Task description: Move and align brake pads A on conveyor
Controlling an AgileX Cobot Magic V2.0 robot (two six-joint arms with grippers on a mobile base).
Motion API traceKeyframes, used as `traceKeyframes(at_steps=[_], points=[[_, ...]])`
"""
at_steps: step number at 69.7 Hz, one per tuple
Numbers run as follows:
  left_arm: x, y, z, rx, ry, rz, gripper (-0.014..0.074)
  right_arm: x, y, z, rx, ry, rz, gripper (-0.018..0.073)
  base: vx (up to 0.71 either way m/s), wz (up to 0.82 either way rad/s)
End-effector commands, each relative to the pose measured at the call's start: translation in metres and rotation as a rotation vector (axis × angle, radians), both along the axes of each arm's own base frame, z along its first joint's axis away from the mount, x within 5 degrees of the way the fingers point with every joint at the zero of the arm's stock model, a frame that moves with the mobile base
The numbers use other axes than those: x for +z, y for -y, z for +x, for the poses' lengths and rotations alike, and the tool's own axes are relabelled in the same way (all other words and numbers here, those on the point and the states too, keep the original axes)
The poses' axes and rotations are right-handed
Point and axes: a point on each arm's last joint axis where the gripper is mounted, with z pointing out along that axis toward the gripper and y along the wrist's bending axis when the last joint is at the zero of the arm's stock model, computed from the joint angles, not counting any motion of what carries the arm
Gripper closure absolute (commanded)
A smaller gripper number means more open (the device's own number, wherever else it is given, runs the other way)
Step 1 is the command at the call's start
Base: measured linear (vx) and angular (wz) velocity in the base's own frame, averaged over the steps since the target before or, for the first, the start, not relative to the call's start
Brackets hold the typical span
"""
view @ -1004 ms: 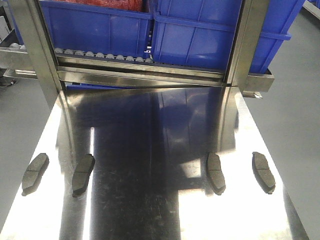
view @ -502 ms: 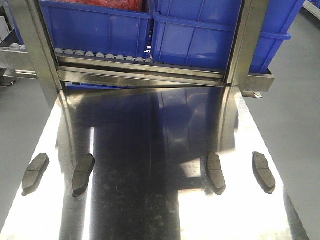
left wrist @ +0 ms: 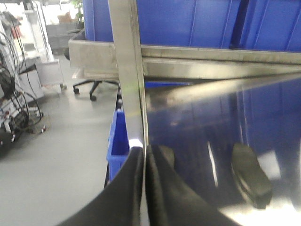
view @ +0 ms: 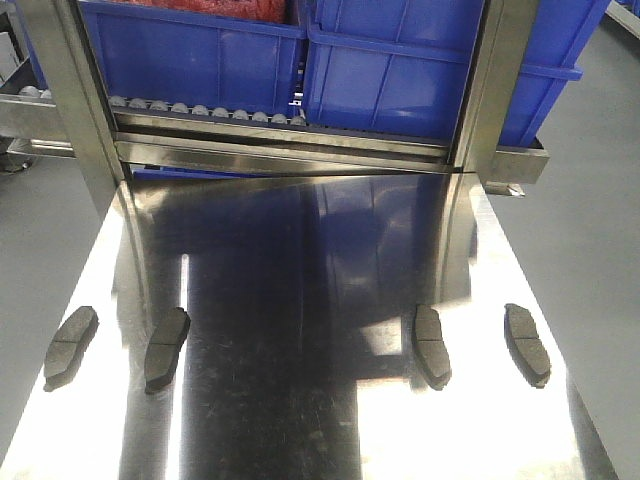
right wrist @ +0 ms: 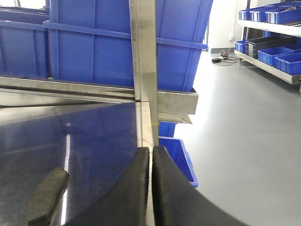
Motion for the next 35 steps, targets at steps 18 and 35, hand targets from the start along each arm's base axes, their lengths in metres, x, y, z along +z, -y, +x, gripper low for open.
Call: traceKeyframes(at_steps=[18, 35], points=[[0.043, -0.001, -0.006, 0.011, 0.358, -0.049, 0.0603, 0.002, 0.0, 0.0, -0.008, 0.075, -0.01, 0.0566, 0.0, 0.0], [0.097, 0.0, 0.015, -0.005, 0.048, -0.027, 0.0603, 0.002, 0.0, 0.0, -0.008, 0.075, -0.01, 0.0566, 0.0, 0.0]])
